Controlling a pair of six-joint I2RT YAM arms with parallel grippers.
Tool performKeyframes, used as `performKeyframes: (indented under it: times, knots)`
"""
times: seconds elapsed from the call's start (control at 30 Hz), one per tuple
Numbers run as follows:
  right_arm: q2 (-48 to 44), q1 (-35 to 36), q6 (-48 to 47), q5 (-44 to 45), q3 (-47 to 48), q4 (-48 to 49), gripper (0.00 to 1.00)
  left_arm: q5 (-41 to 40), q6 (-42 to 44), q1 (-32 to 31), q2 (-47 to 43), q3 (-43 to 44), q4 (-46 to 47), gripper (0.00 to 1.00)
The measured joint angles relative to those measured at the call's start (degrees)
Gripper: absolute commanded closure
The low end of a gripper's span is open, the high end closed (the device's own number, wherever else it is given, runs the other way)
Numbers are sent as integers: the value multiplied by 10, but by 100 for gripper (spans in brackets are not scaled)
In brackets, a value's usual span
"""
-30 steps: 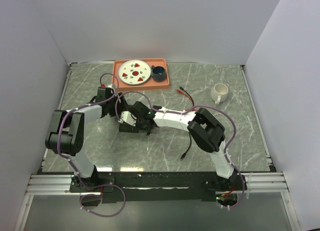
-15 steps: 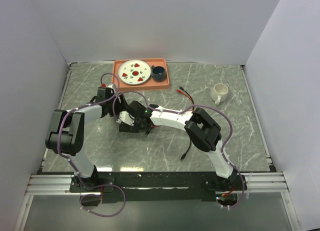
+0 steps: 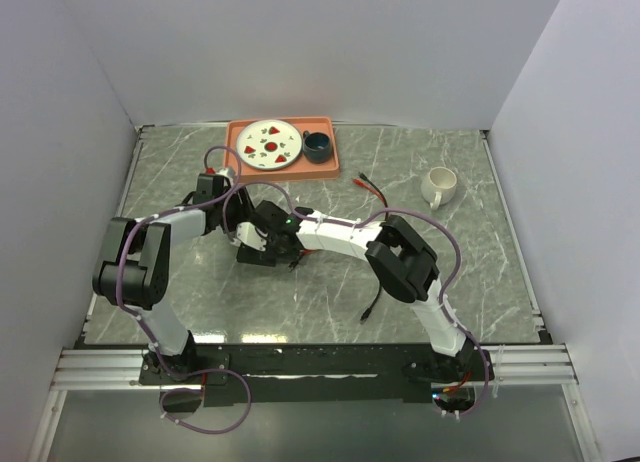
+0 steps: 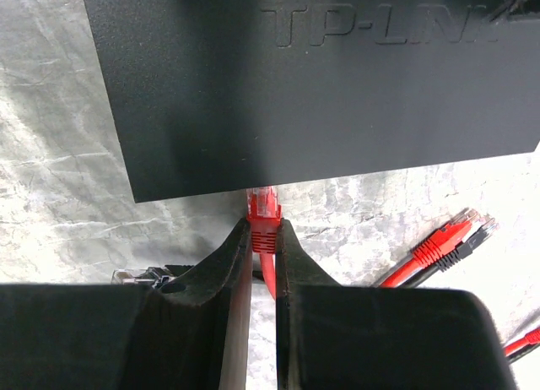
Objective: Insert the plug into the switch port
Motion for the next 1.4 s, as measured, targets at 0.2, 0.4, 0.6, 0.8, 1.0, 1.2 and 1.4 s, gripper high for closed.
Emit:
performKeyframes:
  times: [0.2, 0.4, 0.6, 0.8, 1.0, 1.2, 1.4]
  knots:
    - [5, 1, 0, 0, 10, -11, 100, 0, -9, 0, 3, -3, 11, 56]
    - [9, 5, 5, 4, 19, -25, 100, 5, -25, 0, 3, -22, 51, 61]
    - [9, 16, 16, 19, 19, -31, 100, 16, -39, 0, 3, -33, 76, 62]
    - [9, 19, 42, 22, 20, -31, 100, 19, -45, -1, 3, -35, 80, 65]
    - [9, 18, 99, 10, 25, -40, 100, 14, -59, -11, 3, -42, 95, 66]
    - [19, 17, 153, -10, 51, -74, 100, 11, -84, -21, -1, -61, 126, 68]
    - [20, 14, 192, -27, 57, -86, 100, 4, -104, -24, -10, -72, 133, 61]
